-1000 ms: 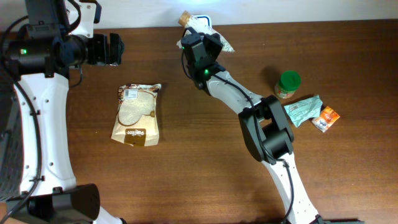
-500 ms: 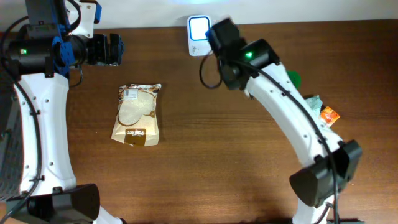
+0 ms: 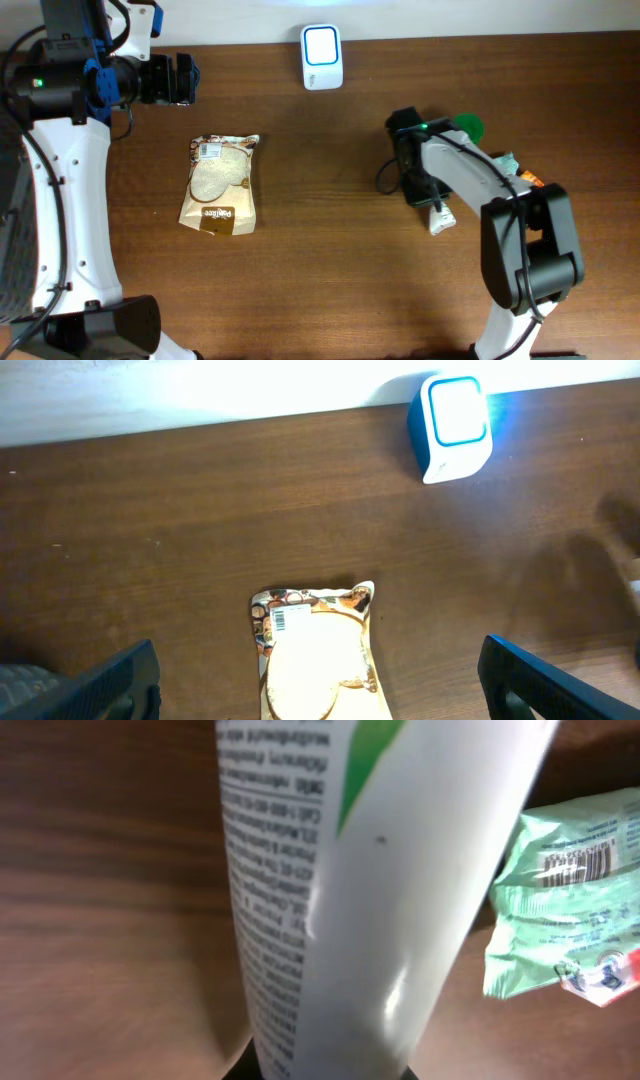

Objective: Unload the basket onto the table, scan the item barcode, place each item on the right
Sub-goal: 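Place the Pantene tube at the right side with the right gripper, then reach the right gripper toward the brown snack bag, then grasp the brown snack bag edges with both grippers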

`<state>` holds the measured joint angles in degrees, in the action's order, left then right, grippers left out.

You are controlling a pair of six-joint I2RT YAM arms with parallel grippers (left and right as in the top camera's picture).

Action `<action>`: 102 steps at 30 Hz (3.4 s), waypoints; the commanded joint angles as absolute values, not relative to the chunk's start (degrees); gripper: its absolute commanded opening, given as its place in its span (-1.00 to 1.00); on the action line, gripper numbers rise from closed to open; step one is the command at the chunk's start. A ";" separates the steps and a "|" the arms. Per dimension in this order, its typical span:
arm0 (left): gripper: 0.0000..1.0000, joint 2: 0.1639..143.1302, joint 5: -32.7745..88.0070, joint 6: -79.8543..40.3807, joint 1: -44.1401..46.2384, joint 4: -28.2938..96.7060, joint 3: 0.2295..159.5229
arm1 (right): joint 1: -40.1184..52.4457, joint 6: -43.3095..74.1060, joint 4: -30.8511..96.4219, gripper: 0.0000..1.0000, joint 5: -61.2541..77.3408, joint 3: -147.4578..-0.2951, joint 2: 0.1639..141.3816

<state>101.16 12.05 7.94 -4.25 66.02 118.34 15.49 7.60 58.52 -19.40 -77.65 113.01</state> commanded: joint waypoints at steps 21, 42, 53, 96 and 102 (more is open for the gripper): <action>0.98 101.27 12.64 8.91 -4.40 65.91 118.56 | 23.81 19.59 34.76 0.97 32.58 -95.35 115.31; -0.15 102.87 -3.46 -3.51 -6.76 71.72 116.51 | 35.31 38.15 13.23 0.46 29.78 -95.35 131.55; -0.24 107.59 -3.90 -9.41 -11.53 72.38 113.06 | 40.62 39.72 12.97 0.11 21.45 -95.26 134.61; -1.00 120.09 32.58 -6.04 5.02 41.87 74.06 | 21.78 27.46 29.28 0.11 42.13 -91.48 131.15; -1.00 124.01 33.26 -6.63 5.26 42.52 74.06 | 21.85 29.23 25.04 0.08 43.99 -91.48 135.85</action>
